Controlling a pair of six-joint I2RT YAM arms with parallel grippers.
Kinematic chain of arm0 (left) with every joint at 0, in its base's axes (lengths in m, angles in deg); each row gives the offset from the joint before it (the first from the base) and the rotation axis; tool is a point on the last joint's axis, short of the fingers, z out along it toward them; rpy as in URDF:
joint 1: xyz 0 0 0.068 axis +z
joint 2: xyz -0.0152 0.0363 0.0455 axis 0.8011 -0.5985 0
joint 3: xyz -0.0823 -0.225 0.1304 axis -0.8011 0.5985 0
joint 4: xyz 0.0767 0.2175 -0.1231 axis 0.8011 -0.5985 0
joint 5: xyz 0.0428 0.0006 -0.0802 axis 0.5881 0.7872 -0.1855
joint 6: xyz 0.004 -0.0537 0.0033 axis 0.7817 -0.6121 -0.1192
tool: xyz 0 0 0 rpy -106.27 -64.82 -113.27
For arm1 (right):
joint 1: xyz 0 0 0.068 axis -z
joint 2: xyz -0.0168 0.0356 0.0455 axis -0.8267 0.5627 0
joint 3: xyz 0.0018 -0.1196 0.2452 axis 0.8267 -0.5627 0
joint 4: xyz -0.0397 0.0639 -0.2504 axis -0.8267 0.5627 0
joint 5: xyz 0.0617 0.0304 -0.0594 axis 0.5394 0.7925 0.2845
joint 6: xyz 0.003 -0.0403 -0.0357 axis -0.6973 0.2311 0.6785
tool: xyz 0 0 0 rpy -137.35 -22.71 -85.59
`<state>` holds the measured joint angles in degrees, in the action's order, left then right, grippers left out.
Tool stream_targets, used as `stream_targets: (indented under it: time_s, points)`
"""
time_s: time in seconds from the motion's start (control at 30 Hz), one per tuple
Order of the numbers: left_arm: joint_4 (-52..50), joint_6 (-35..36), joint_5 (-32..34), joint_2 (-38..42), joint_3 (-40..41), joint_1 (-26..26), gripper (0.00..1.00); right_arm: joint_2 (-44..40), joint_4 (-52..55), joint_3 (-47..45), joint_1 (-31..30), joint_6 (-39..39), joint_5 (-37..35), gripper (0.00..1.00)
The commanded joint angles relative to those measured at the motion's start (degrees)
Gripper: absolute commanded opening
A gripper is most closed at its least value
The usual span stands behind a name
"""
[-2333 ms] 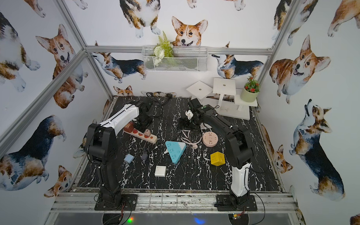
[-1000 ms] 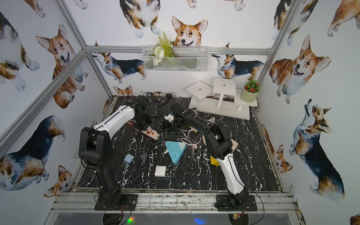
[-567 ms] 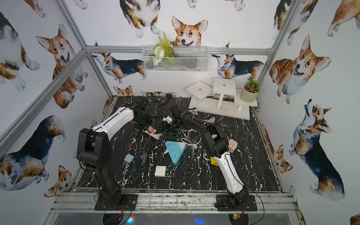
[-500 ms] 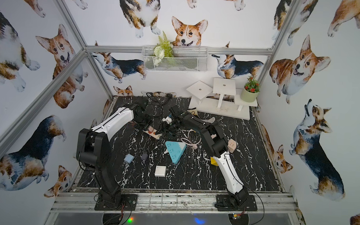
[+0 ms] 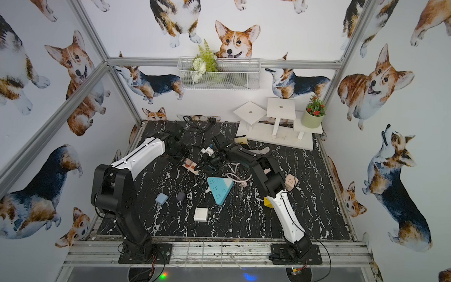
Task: Pull the plug off the socket
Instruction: Remove the plug from the socket.
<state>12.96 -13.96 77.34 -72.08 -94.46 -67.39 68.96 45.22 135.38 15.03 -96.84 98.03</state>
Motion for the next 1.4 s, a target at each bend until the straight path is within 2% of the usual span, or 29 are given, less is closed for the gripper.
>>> stream_targets:
  time_s: [0.0,0.27,0.33,0.43,0.53,0.6,0.7,0.8,0.93,1.03,1.13,1.27,1.33,1.37]
  points:
    - [10.99,0.48,-4.34,4.0,4.67,-0.16,0.0,-0.85,7.17,-0.94,-0.23,-4.62,-7.89,0.0]
    - [14.68,-0.05,-6.33,6.15,9.8,0.46,0.0,-3.23,10.24,-4.62,-0.05,-7.28,-13.2,0.0]
    - [12.5,-0.15,-6.18,6.15,8.65,1.48,0.0,-3.13,13.17,-4.04,-0.22,-6.14,-14.96,0.0]
    - [7.47,1.26,-5.62,4.92,4.59,2.95,0.0,-2.28,23.21,-0.31,-0.75,-0.21,-21.11,0.0]
    - [8.41,3.51,-6.32,4.04,2.99,3.42,0.0,-2.03,23.82,-1.35,-0.84,-0.39,-20.74,0.0]
    - [14.78,5.5,-7.92,5.08,6.55,3.43,0.0,-2.46,19.92,-4.25,-0.69,-3.19,-18.8,0.0]
    - [24.41,4.06,-12.61,7.9,15.61,3.67,0.0,-2.82,16.16,-6.96,-0.11,-5.73,-17.18,0.0]
    - [27.67,5.03,-14.56,11.0,20.24,3.68,0.0,-3.58,13.21,-8.48,0.8,-8.07,-15.93,0.0]
    - [19.09,7.06,-12.89,12.24,18.08,4.05,0.0,-3.56,15.01,-6.68,0.57,-6.43,-16.89,0.0]
    - [10.29,6.33,-11.33,9.47,10.92,4.04,0.0,-2.44,19.59,-3.39,-0.59,-2.82,-17.97,0.0]
    - [6.84,6.67,-9.22,7.79,6.12,4.04,0.0,-2.05,19.78,-3.33,-1.39,-2.63,-17.86,0.0]
    - [0.83,13.34,-7.22,6.91,3.15,3.52,0.0,-2.12,17.87,-5.49,-1.47,-4.37,-16.8,0.0]
    - [0.25,16.72,-6.0,7.6,4.72,2.74,0.0,-2.26,16.62,-6.6,-1.29,-5.51,-16.54,0.0]
    - [3.52,16.44,-6.89,9.33,7.87,2.73,0.0,-2.29,15.76,-7.2,-1.21,-6.25,-16.27,0.0]
